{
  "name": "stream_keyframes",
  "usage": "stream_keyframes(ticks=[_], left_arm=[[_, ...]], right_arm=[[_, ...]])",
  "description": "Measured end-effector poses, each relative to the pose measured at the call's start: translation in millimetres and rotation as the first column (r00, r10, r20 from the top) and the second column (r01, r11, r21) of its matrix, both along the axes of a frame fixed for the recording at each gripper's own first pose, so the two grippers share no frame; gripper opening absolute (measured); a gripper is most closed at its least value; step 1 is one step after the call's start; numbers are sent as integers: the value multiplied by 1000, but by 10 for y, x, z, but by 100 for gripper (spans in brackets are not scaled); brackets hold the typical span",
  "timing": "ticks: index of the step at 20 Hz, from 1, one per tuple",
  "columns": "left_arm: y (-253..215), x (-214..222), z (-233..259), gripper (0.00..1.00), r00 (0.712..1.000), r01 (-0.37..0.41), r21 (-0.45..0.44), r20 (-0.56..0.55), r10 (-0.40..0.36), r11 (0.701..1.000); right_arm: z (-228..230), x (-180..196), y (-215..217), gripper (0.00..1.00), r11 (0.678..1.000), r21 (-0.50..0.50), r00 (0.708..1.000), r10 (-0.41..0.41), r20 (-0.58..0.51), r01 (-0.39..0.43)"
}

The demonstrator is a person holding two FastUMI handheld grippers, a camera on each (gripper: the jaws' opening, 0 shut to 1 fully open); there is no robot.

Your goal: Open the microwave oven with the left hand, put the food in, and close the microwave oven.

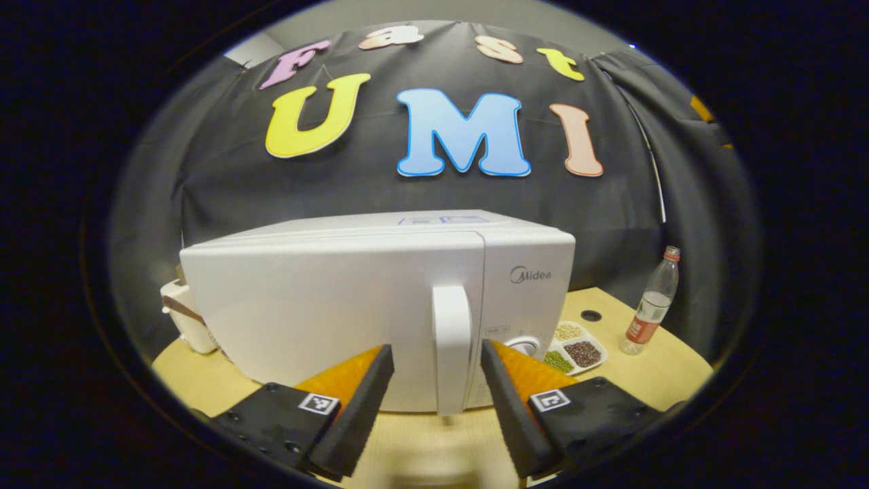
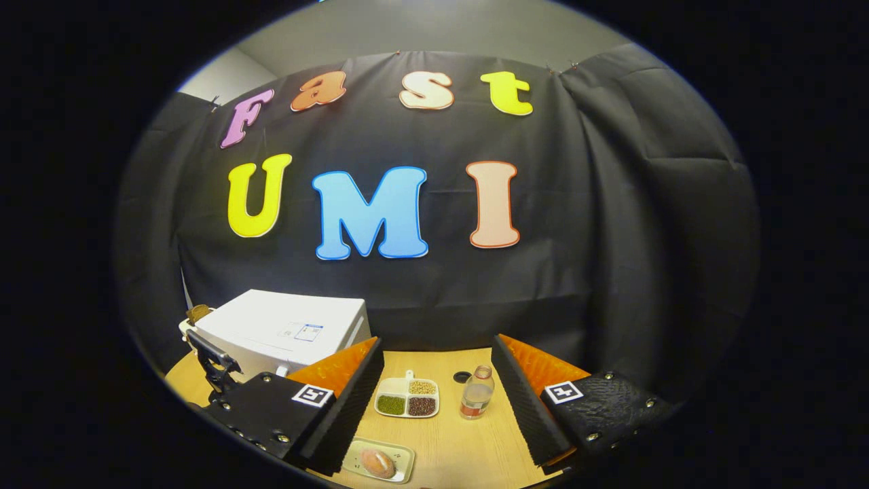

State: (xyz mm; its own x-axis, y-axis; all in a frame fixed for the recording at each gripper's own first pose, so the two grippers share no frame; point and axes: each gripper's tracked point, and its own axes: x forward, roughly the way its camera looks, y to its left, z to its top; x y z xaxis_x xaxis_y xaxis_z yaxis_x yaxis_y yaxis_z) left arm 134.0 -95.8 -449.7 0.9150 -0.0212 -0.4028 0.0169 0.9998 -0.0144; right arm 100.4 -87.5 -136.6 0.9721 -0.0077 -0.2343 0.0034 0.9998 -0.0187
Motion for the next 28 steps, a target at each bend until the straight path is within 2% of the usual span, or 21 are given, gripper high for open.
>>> stream_keyframes(ticks=[3,4,5,6,8,10,13,14,16,20,23,25,28], left_arm=[[-93,42,-50,35,999,32,28,-6,-32,999],[-95,24,-25,36,1000,23,6,-14,-23,1000],[-98,13,-46,28,999,16,-20,-30,-17,1000],[-93,0,-42,26,999,13,-32,-39,-14,999],[-105,-2,-20,22,998,38,-10,-51,-39,999],[-107,-3,-34,14,995,63,-21,-72,-64,998],[-107,12,-42,13,992,89,-29,-90,-91,996],[-97,-5,-13,7,992,91,-21,-90,-93,996],[-108,-11,-20,7,990,99,-38,-97,-103,994],[-113,-40,-17,7,979,167,-43,-111,-171,985],[-54,-444,54,7,970,221,-28,-100,-222,975],[15,-724,62,7,960,253,-52,-114,-257,966],[130,-1067,125,7,920,357,-72,-148,-364,931]], right_arm=[[-83,67,-44,97,1000,18,1000,-4,-20,4],[-92,87,-60,97,1000,17,1000,-4,-23,4],[-108,97,-70,97,1000,17,1000,-2,-24,3],[-103,96,-69,97,1000,20,1000,1,-22,-1],[-133,107,-43,97,1000,26,1000,18,-24,-17],[-163,119,-18,97,999,31,999,32,-30,-31],[-132,117,37,97,998,46,999,34,-26,-33],[-104,104,54,97,999,43,999,30,-22,-29],[-66,40,89,97,999,30,1000,20,-13,-19],[-46,-140,143,98,999,18,999,-46,-13,46],[-44,-294,222,98,996,12,997,-83,-8,83],[-105,-358,331,97,996,14,996,-83,-25,84],[-178,-418,601,97,999,12,998,-48,-49,49]])
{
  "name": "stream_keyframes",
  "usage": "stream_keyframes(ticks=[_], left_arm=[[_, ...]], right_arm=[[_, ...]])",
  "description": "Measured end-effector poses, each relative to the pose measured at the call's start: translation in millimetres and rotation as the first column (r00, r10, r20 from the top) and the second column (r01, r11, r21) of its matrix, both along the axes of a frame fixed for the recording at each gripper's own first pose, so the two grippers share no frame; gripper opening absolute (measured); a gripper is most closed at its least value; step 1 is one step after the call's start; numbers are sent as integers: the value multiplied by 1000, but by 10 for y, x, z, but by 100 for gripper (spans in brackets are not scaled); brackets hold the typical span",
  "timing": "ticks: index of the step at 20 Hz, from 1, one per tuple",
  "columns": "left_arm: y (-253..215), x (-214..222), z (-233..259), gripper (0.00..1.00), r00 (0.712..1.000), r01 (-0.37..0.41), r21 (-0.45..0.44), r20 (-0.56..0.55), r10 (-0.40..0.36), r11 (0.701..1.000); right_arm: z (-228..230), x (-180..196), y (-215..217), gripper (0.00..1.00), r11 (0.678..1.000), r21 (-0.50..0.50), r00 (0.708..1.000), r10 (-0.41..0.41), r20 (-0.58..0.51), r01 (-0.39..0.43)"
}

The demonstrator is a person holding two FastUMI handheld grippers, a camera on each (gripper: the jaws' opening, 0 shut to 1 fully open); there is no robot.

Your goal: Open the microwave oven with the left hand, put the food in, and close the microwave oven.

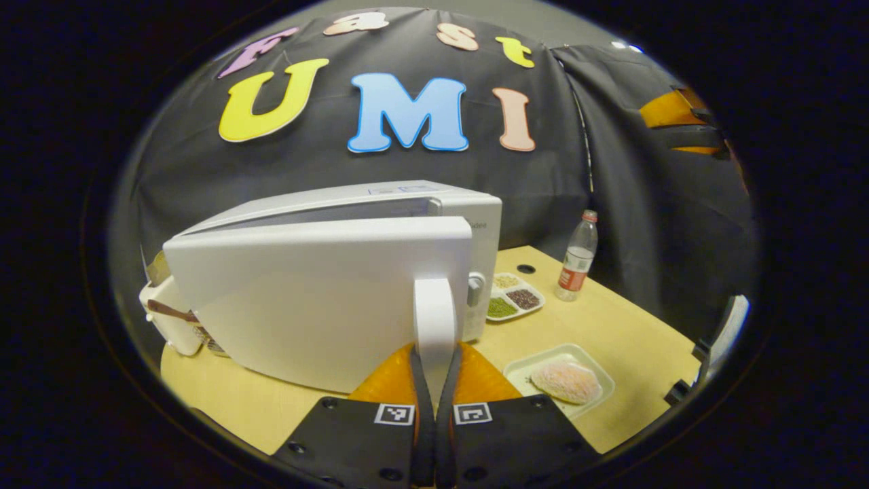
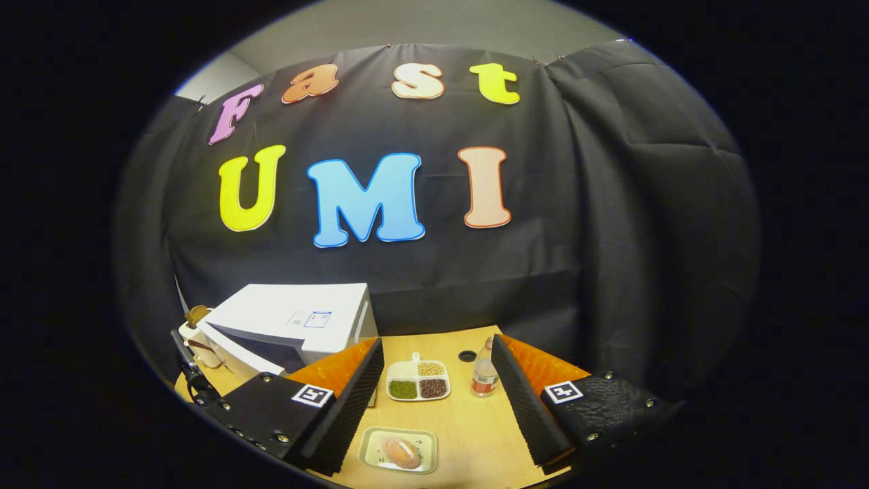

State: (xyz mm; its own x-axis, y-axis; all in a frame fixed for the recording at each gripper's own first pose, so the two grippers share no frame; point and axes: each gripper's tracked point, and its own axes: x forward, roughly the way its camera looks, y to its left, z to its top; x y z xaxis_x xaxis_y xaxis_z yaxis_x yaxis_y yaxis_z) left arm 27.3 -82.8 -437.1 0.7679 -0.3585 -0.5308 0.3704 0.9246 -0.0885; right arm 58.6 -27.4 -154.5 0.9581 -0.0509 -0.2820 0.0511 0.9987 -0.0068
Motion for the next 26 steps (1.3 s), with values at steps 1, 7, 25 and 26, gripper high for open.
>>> stream_keyframes(ticks=[1,7,25,26], left_arm=[[62,-131,18,7,999,43,1,-10,-43,999],[581,-894,119,7,966,246,-5,-79,-246,969],[3111,-1991,195,14,908,362,109,-268,-324,926],[3255,-1967,190,14,913,348,117,-269,-308,930]], right_arm=[[-24,-24,116,97,1000,-3,1000,21,-6,-21],[-176,-150,753,97,988,-4,987,152,-48,-153],[-2059,-442,799,96,969,-46,860,191,-473,-241],[-2231,-456,710,96,968,-66,841,175,-512,-241]])
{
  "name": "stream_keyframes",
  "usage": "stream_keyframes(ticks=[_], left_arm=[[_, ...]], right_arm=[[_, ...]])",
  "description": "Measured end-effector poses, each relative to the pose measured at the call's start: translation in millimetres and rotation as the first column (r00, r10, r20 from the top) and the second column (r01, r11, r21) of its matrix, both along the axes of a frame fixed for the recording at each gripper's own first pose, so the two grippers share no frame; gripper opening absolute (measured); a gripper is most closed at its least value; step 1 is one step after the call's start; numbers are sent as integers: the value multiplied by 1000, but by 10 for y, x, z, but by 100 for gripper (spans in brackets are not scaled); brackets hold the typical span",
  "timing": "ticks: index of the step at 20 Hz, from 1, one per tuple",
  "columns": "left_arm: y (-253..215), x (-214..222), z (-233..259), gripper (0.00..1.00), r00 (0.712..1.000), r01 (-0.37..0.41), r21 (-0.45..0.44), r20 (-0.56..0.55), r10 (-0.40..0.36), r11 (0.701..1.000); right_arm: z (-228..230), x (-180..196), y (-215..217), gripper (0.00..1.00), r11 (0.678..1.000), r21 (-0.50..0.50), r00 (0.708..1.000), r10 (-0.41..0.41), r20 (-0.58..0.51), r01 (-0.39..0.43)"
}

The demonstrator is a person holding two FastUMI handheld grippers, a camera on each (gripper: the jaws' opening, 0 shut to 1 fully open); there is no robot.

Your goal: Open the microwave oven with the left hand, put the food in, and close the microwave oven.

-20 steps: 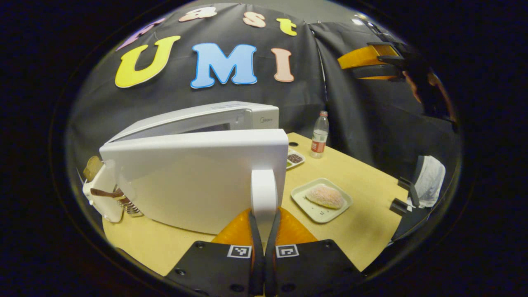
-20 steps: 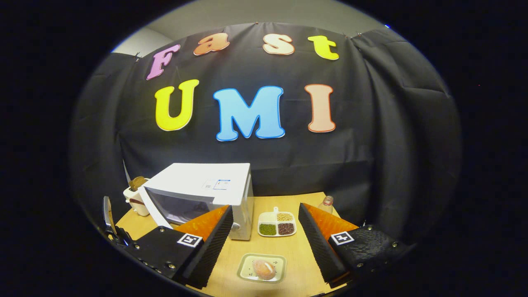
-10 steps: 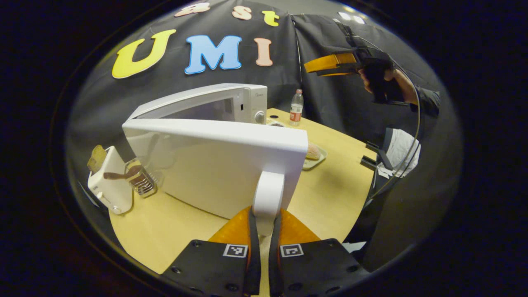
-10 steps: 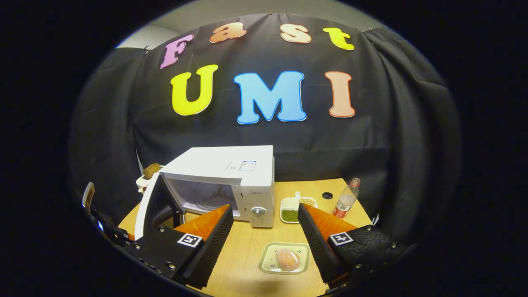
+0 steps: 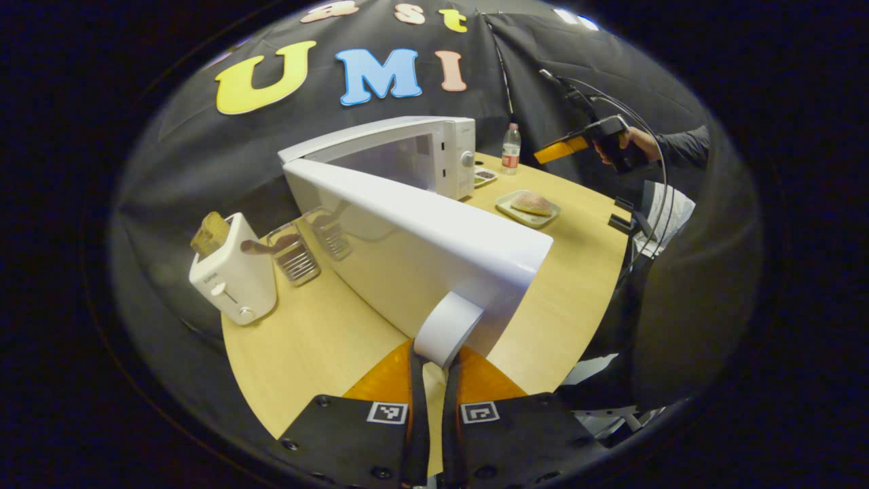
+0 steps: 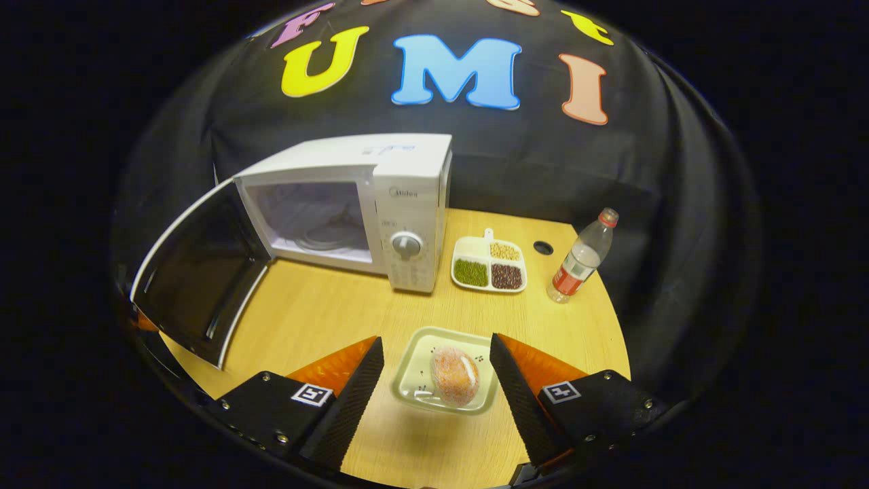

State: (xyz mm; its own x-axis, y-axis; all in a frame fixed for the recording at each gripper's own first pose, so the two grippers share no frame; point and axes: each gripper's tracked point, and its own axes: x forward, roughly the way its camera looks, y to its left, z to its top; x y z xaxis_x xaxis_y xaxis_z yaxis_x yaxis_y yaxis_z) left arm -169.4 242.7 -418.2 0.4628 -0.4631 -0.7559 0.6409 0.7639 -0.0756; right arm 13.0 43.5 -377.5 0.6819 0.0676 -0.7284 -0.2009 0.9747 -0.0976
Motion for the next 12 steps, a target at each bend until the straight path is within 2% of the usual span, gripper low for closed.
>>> stream_keyframes(ticks=[3,6,12], left_arm=[[425,50,-30,14,998,-58,29,2,58,998],[752,103,-30,14,992,-128,40,11,127,991],[723,79,-82,16,983,-183,16,-1,183,983]], right_arm=[[-534,-60,-212,94,999,-42,991,-6,-133,1],[-816,-70,-284,94,999,-48,980,2,-197,-12],[-1202,28,-350,95,998,-31,958,39,-284,-49]])
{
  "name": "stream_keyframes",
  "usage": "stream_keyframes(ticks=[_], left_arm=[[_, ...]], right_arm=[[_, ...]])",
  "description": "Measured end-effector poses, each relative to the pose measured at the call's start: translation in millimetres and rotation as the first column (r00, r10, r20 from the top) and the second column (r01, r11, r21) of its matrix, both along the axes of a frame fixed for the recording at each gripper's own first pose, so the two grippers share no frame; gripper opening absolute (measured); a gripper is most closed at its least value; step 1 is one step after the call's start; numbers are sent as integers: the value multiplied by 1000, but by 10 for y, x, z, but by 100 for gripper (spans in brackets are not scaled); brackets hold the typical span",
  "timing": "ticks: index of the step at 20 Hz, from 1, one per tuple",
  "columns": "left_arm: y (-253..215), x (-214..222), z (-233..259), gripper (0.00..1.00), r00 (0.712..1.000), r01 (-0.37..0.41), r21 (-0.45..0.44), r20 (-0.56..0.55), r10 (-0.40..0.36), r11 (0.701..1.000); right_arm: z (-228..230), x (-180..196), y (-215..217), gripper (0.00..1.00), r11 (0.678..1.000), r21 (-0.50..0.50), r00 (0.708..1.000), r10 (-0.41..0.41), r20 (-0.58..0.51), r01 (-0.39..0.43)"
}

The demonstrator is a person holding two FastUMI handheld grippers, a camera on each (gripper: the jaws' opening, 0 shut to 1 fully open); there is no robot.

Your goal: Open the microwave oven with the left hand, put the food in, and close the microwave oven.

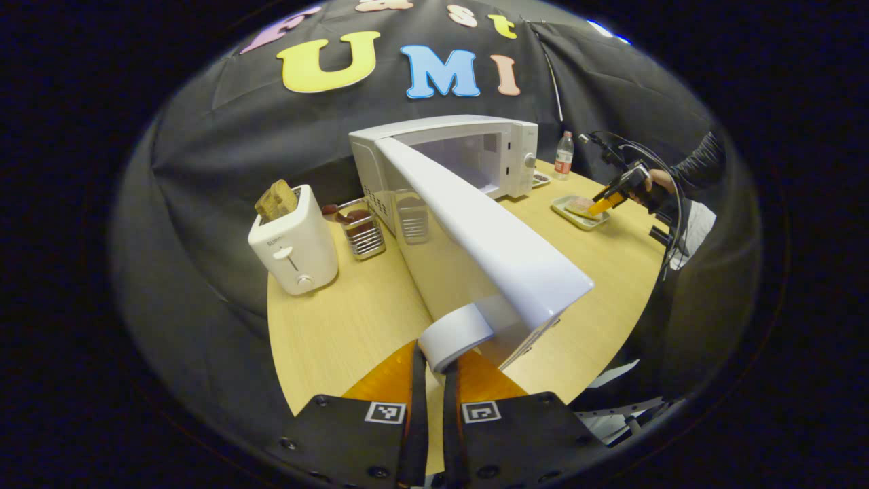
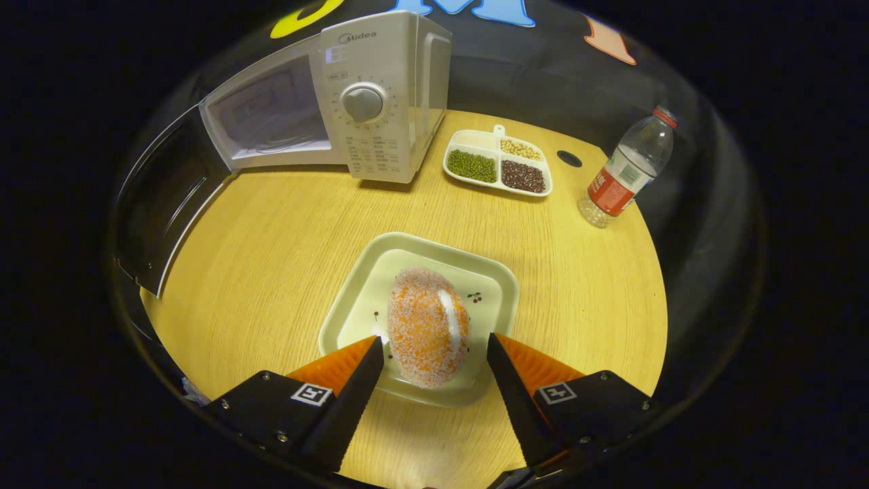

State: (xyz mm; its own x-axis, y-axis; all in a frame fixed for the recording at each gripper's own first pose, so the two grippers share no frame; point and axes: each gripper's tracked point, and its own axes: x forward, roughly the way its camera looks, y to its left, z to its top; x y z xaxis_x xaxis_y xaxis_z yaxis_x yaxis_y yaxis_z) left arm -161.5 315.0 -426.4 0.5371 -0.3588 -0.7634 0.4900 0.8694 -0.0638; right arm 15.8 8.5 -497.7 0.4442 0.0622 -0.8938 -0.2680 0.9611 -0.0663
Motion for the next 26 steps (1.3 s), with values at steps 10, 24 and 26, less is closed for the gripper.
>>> stream_keyframes(ticks=[10,24,26], left_arm=[[231,-243,487,89,967,-234,63,118,225,970],[-1054,404,3021,100,609,-456,-248,614,502,855],[-1163,480,3235,100,595,-437,-268,630,499,859]], right_arm=[[-139,59,80,80,997,46,998,64,-21,-63],[1528,251,612,63,901,-289,805,422,417,-323],[1795,288,871,63,869,-343,721,489,490,-356]])
